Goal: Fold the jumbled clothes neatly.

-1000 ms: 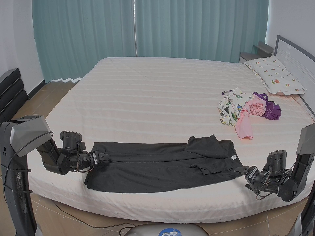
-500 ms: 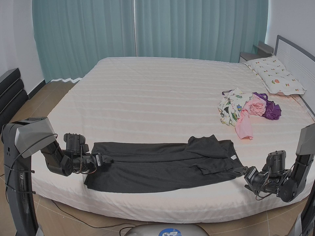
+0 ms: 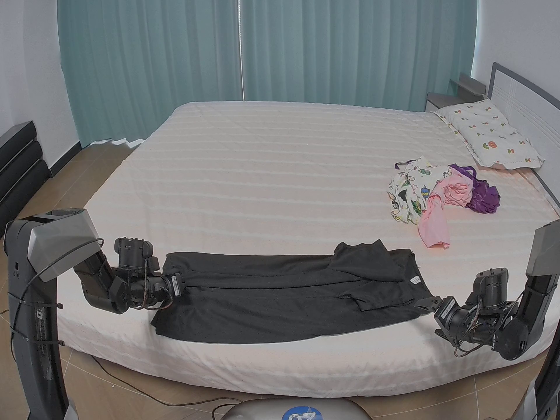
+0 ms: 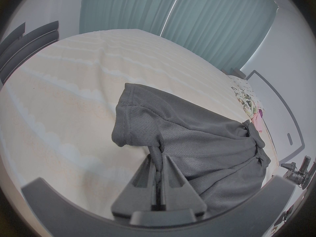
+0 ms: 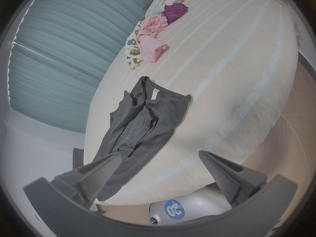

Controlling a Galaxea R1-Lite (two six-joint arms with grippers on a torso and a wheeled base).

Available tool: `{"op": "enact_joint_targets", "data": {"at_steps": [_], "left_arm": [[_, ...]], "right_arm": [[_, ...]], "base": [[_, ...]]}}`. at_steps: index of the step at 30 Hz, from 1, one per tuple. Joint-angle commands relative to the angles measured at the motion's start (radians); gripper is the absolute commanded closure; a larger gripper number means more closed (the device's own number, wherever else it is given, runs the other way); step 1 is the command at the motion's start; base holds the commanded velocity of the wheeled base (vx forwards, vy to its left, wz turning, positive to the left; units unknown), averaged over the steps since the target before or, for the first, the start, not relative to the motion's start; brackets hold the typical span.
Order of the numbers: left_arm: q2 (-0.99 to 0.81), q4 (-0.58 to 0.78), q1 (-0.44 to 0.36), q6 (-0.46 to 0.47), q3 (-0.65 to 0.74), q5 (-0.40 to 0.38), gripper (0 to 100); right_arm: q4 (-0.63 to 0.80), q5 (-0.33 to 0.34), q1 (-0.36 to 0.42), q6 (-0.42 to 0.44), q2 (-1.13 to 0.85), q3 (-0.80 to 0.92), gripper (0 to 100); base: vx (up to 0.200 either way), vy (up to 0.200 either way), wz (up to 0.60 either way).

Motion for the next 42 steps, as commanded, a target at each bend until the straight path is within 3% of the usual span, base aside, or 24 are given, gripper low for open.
{"op": "enact_joint_targets", "data": {"at_steps": [1,21,32,33,42], "left_arm": [[-0.007,0.002,0.019,0.001,0.008,0.001,100],[-0.070,0.007,0.168,-0.002,0.048,-0.004,100],[-0.125,0.008,0.133,-0.013,0.067,0.004,100],[-0.148,0.010,0.099,-0.014,0.080,0.009,100],[-0.180,0.010,0.036,-0.063,0.094,0.015,100]], "right_arm": [[0.001,0.000,0.001,0.000,-0.001,0.000,0],[-0.007,0.000,0.002,0.000,0.001,0.005,0],[-0.009,0.000,0.002,0.000,0.001,0.005,0],[-0.009,0.000,0.002,0.000,0.001,0.005,0],[-0.009,0.014,0.004,0.002,0.001,0.003,0]], "base": [[0.000,0.000,0.00],[0.000,0.000,0.00],[0.000,0.000,0.00],[0.000,0.000,0.00],[0.000,0.000,0.00]]}}
